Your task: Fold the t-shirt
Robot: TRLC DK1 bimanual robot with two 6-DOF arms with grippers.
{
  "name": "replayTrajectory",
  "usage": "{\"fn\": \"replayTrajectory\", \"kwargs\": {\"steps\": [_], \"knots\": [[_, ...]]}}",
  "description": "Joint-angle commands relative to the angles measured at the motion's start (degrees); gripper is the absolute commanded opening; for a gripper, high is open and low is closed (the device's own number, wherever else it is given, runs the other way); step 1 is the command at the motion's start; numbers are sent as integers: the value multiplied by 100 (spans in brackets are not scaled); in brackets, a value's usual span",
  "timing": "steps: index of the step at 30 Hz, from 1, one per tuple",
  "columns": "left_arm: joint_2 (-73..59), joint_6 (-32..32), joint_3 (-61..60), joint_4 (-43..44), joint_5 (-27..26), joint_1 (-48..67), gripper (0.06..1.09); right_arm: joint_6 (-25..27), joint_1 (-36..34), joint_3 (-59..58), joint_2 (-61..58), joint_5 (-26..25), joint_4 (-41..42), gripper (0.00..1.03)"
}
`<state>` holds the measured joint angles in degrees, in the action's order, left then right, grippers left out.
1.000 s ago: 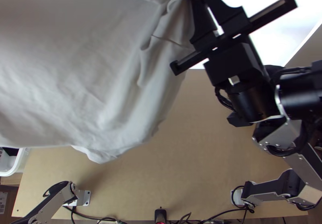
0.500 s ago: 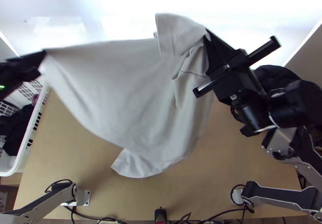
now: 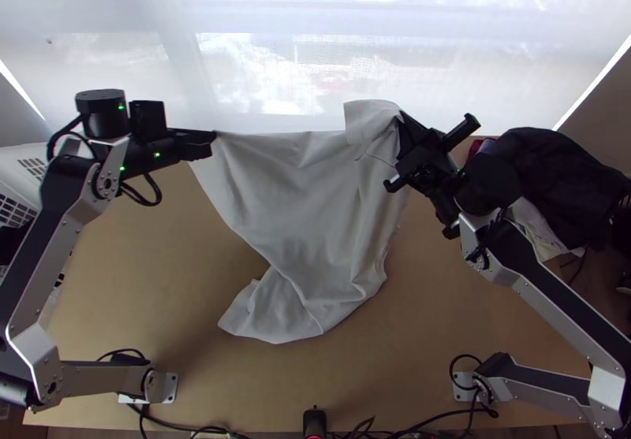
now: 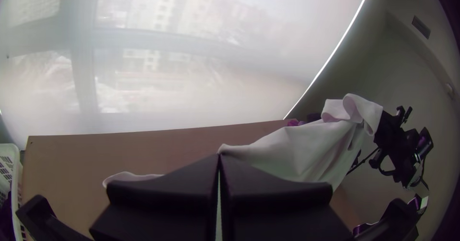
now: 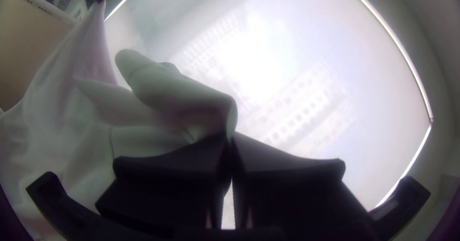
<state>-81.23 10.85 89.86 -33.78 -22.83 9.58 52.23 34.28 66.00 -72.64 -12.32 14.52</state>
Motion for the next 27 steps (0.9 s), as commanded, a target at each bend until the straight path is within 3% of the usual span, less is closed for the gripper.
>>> {"fn": "replayTrajectory", "kwargs": {"steps": [1,12,13,15,16,17,18,20,23,27], "knots": [[-1475,-57,260,829,200,518,9,-90,-959,-641,-461,212,464,3],[-4146,-338,2474,1093,683,641,13,-125,-1785,-254,-1885,300,894,3],[-4296,-338,2650,1005,675,606,23,-169,-1802,-219,-1982,300,894,3],[-4533,-347,2958,645,666,536,70,-222,-1802,-245,-2096,300,894,3],[-4595,-400,3072,407,666,501,84,-248,-1802,-289,-2131,291,894,14],[-4621,-452,3090,249,666,439,88,-266,-1802,-368,-2131,282,894,25],[-4630,-470,3090,91,657,369,89,-292,-1802,-421,-2123,282,894,34],[-4630,-575,3063,-243,622,167,91,-371,-1820,-535,-2070,203,894,62],[-4524,-716,2940,-401,604,-238,94,-415,-1855,-720,-1850,159,894,89],[-4516,-980,2870,-577,595,-712,94,-503,-1776,-1107,-1226,115,798,98]]}}
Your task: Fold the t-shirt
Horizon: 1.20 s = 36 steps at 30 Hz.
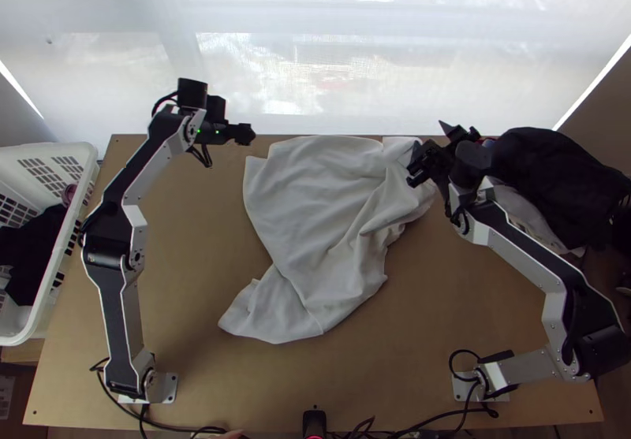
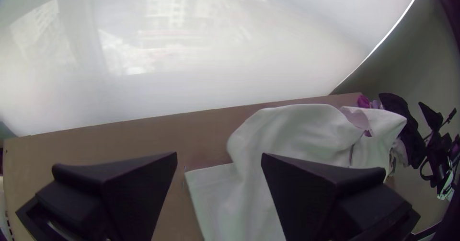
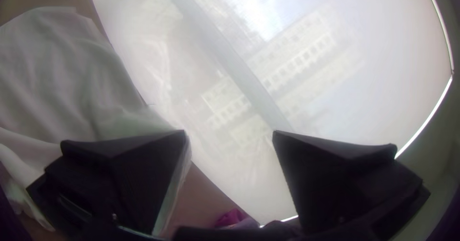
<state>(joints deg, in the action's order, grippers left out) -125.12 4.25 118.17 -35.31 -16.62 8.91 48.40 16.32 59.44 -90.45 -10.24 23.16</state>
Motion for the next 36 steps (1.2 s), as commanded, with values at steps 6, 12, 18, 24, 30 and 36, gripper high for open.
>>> {"fn": "replayTrajectory", "kwargs": {"steps": [6,12,18,24,30,36], "knots": [[-153,-539,-277,-494,-34,-627,93,-164,592,-1013,1592,-206,-549,98],[-338,-557,-277,-459,-34,-161,93,-542,1181,-996,2058,-303,-1437,98],[-716,-777,-189,-398,98,129,93,-771,1708,-829,2199,-347,-1929,98],[-1032,-785,110,-389,247,146,92,-762,1875,-556,2199,-347,-2070,98],[-1093,-759,206,-380,309,138,77,-762,1884,-609,2208,-347,-2087,98],[-1322,-803,444,-679,291,155,45,-762,2042,-486,2208,-347,-2122,98]]}}
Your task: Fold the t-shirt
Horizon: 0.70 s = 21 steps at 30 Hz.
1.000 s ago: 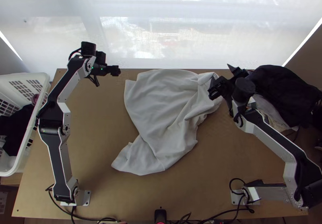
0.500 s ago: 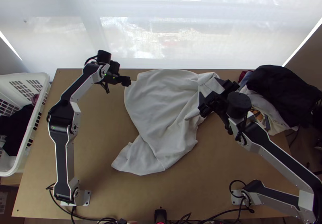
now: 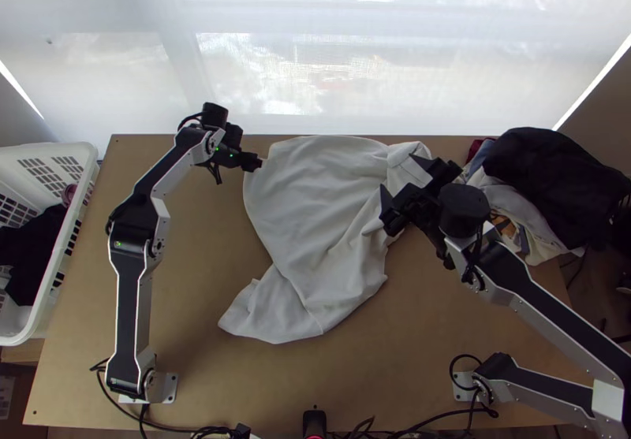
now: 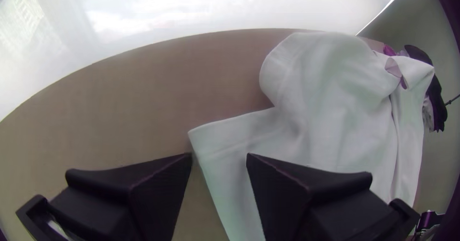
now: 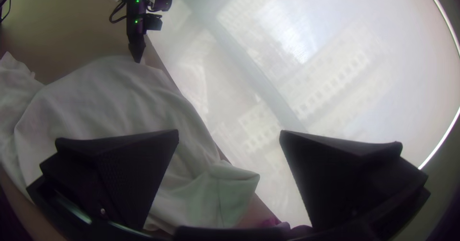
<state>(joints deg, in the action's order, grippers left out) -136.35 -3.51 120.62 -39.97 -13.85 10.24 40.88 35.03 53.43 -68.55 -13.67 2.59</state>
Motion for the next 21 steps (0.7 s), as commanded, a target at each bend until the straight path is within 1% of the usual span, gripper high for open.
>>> {"fn": "replayTrajectory", "kwargs": {"steps": [1,4,7,10,13,15,17,21], "knots": [[-199,-27,199,-240,5,22,40,-19,250,141,18,-4,-110,98],[-216,-62,199,-372,-30,31,31,-45,593,159,9,-22,-259,98],[-190,-71,199,-530,-92,31,23,-107,1077,212,-26,-48,-496,98],[4,-36,199,-600,-145,13,11,-212,1621,440,-176,-39,-988,98],[364,52,199,-635,-233,-31,9,-564,2078,827,-501,22,-1815,98],[636,166,199,-679,-329,-84,9,-740,2333,941,-703,260,-2193,98],[883,263,173,-741,-391,-136,9,-828,2544,985,-923,479,-2377,98],[1331,333,-21,-750,-452,-198,9,-898,2896,1214,-1485,849,-2439,98]]}}
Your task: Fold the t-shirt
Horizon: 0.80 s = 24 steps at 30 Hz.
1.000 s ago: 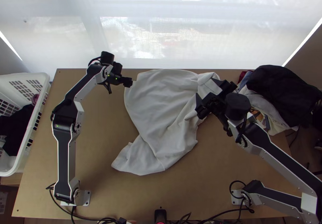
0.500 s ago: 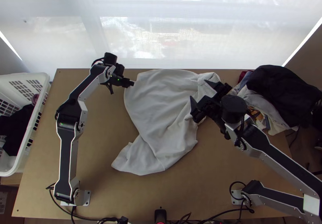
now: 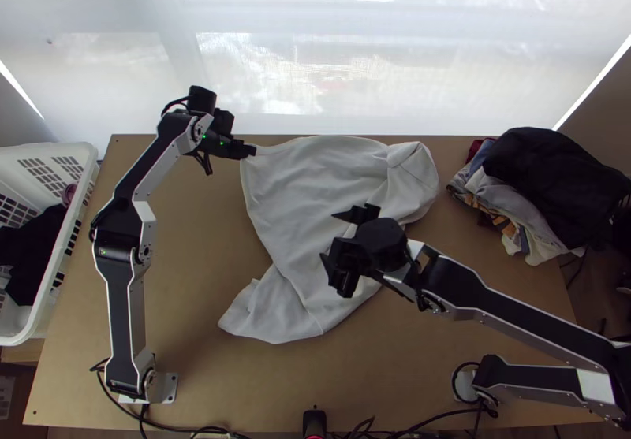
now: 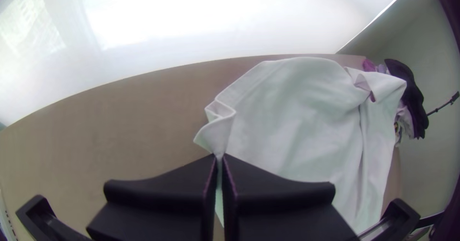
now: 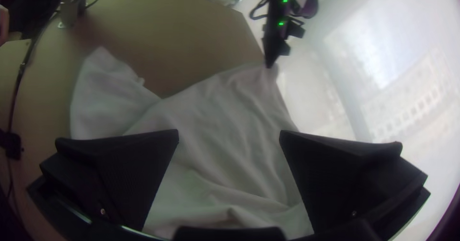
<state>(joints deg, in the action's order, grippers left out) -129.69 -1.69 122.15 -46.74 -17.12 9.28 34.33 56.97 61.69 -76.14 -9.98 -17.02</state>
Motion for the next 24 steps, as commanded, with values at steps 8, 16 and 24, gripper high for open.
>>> {"fn": "replayTrajectory", "kwargs": {"steps": [8,16,24], "knots": [[989,196,-393,-37,-124,-330,9,-559,1325,1636,-2168,901,-663,98],[998,240,-464,-37,-124,-480,9,-664,1853,1829,-2845,1464,-1005,98],[998,248,-569,25,-124,-506,9,-690,1923,1847,-3302,1534,-979,93]]}}
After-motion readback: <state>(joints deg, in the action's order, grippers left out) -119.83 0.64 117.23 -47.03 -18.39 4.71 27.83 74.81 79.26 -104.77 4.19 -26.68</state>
